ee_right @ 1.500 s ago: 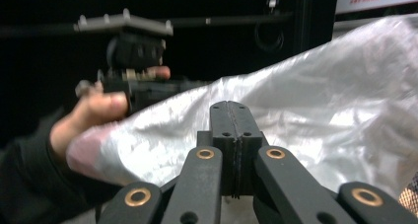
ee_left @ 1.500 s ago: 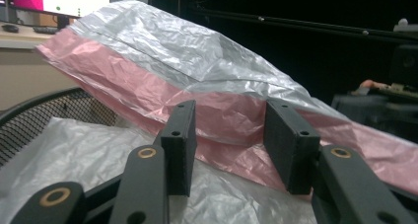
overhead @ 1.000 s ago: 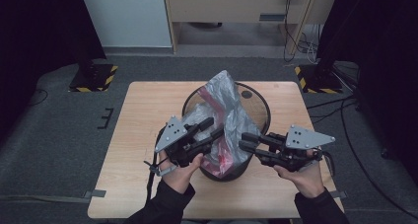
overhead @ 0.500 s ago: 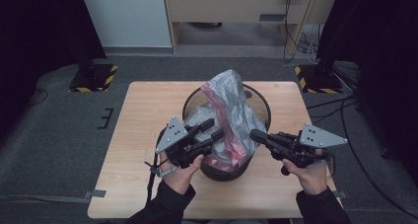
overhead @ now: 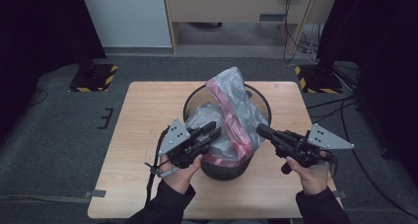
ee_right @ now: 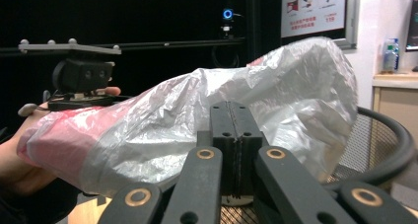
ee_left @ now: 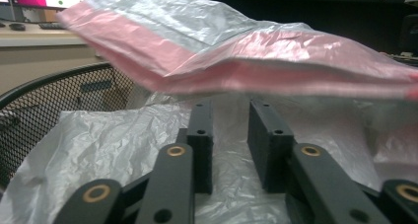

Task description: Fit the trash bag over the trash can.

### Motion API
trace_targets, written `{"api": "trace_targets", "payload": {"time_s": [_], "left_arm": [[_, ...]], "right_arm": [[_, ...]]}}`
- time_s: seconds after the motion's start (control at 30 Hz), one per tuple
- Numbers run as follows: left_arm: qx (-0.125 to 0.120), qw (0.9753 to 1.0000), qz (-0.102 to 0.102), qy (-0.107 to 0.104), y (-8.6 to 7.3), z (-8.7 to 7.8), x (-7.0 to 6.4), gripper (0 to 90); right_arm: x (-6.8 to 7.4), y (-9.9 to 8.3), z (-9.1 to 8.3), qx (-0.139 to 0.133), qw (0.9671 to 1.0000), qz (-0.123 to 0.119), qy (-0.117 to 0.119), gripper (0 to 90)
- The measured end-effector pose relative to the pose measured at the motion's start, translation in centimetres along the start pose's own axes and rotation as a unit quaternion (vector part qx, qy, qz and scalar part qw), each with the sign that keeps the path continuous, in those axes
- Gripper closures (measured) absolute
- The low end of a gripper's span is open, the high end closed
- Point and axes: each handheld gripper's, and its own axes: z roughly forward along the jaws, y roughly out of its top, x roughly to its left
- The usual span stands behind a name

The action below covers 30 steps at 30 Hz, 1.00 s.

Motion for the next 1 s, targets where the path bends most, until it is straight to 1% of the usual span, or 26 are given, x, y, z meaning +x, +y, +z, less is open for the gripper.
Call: {"api": "trace_targets", "payload": {"time_s": [0.13, 0.2, 0.27, 0.37, 0.4, 0.47, 0.53, 0.6, 0.67, 0.77, 0.83, 0.87, 0.93, 1.0], "left_arm": [[0.001, 1.0, 0.008, -0.002, 0.0, 0.1, -0.2, 74.9], [0.0, 0.9999, 0.01, -0.006, -0.1, 0.2, -0.3, 75.0], [-0.001, 0.9999, 0.013, -0.009, -0.1, 0.3, -0.3, 75.1], [-0.003, 0.9998, 0.01, -0.015, -0.1, 0.4, -0.4, 74.7], [-0.002, 0.9999, 0.006, -0.016, -0.1, 0.3, -0.4, 73.5], [-0.007, 0.9997, -0.004, -0.025, 0.0, 0.3, -0.3, 69.2], [-0.02, 0.9993, -0.006, -0.031, 0.0, 0.1, -0.3, 63.8], [-0.036, 0.9985, -0.008, -0.041, 0.0, -0.1, -0.4, 60.1], [-0.051, 0.9976, -0.014, -0.045, 0.0, -0.5, -0.5, 55.9], [-0.066, 0.9965, -0.018, -0.047, 0.2, -1.2, -0.8, 53.0], [-0.067, 0.9962, -0.029, -0.048, 0.3, -1.5, -1.0, 51.1], [-0.068, 0.9962, -0.03, -0.046, 0.3, -1.6, -1.1, 50.2], [-0.07, 0.9958, -0.034, -0.05, 0.4, -1.8, -1.2, 47.8], [-0.072, 0.9954, -0.034, -0.052, 0.4, -1.9, -1.4, 46.4]], "right_arm": [[-0.5, -0.2, -0.5, -0.01, 0.9997, 0.008, -0.021, 90.0], [-0.7, -0.4, -0.6, -0.012, 0.9992, 0.002, -0.038, 90.0], [-0.8, -0.5, -0.6, -0.017, 0.9984, 0.002, -0.054, 90.0], [-1.2, -0.7, -0.6, -0.021, 0.9967, 0.001, -0.078, 90.0], [-1.2, -0.7, -0.6, -0.022, 0.9966, 0.003, -0.079, 90.0], [-1.0, -0.7, -0.4, -0.023, 0.9966, 0.003, -0.079, 90.0], [-0.9, -0.5, -0.2, -0.025, 0.9967, 0.0, -0.078, 90.0], [-0.9, -0.4, 0.0, -0.026, 0.9968, 0.0, -0.076, 90.0], [-0.9, -0.3, 0.4, -0.028, 0.9965, 0.001, -0.079, 90.0], [-0.8, -0.2, 0.9, -0.03, 0.9962, 0.007, -0.082, 90.0], [-0.7, -0.2, 1.4, -0.029, 0.996, 0.007, -0.084, 90.0], [-0.5, -0.2, 1.8, -0.029, 0.9959, 0.006, -0.085, 90.0], [-0.2, -0.2, 2.4, -0.027, 0.9957, 0.005, -0.088, 90.0], [-0.1, -0.2, 2.8, -0.024, 0.995, 0.0, -0.097, 90.0]]}}
